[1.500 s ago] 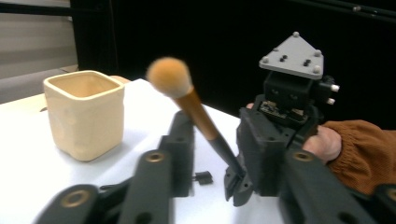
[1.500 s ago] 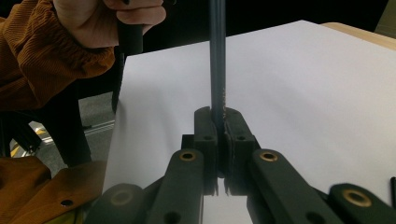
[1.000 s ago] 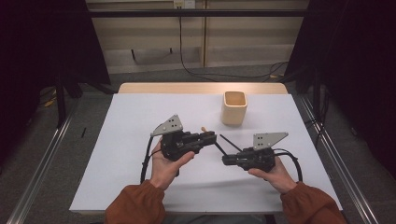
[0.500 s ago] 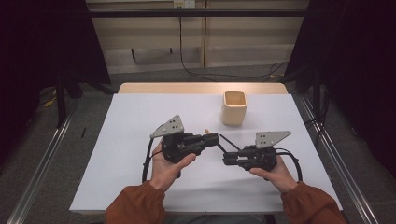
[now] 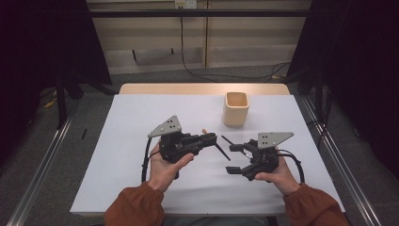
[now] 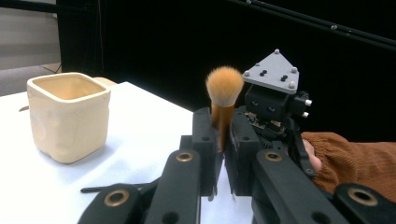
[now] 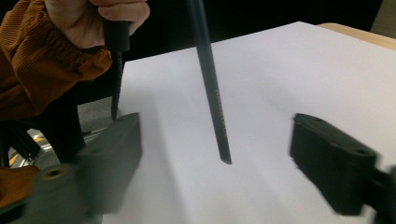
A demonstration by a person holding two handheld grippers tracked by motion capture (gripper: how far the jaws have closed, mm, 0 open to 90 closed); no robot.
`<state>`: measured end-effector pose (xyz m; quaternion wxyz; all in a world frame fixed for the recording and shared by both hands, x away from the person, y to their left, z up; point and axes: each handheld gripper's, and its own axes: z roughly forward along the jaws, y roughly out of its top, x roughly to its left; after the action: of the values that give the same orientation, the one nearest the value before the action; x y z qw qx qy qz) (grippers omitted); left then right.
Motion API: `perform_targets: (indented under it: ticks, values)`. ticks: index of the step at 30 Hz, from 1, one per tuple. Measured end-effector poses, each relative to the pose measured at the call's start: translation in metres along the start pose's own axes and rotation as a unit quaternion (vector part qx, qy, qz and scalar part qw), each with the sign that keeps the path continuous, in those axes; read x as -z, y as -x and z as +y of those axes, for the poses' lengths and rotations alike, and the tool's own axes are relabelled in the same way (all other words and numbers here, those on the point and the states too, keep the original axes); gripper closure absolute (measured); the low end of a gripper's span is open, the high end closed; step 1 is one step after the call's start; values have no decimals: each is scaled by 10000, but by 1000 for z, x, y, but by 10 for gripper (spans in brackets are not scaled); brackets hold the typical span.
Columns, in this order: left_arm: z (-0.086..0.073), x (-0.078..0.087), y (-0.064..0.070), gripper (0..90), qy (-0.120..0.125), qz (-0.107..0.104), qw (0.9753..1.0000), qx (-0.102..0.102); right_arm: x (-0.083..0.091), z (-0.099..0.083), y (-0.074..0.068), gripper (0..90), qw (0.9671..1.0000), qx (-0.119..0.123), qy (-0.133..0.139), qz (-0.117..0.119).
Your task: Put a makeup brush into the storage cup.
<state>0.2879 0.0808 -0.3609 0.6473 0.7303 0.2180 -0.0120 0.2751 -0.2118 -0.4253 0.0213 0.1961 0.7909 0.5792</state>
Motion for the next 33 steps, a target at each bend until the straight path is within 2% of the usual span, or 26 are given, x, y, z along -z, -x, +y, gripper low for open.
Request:
perform_targets:
  ticks: [2, 3, 6, 9, 11, 15, 21, 24, 29, 33]
  values:
    - [1, 1, 0, 839, 12, -9, 10000, -34, -1, 0, 0, 59, 9999, -32, -39, -105]
    - [1, 2, 0, 839, -5, 0, 10000, -40, -2, -1, 1, 41, 9998, -112, -28, -160]
    - [1, 5, 0, 839, 4, 28, 10000, -38, -2, -3, 1, 15, 9997, -101, -42, -237]
    - [2, 10, -1, 839, -36, 77, 9999, -65, 1, -3, 1, 12, 9996, -132, 32, -248]
    - [2, 13, -2, 839, -21, 119, 9999, -42, 2, -2, 2, 10, 9994, -181, 5, -304]
    - [3, 19, -4, 839, -50, 141, 9999, 7, 6, -2, 3, 10, 9988, -250, 118, -397]
    - [3, 30, -8, 839, -58, 280, 9996, -7, 9, -2, -3, 22, 9984, -182, 167, -509]
    - [2, 35, -10, 839, -139, 329, 9994, -25, 11, -1, -4, 22, 9980, -169, 225, -565]
    - [1, 36, -12, 839, -279, 304, 9991, -33, 11, -1, -4, 24, 9977, -174, 241, -608]
    - [4, 34, -12, 839, -380, 269, 9989, -32, 9, -1, -3, 44, 9981, -198, 121, -578]
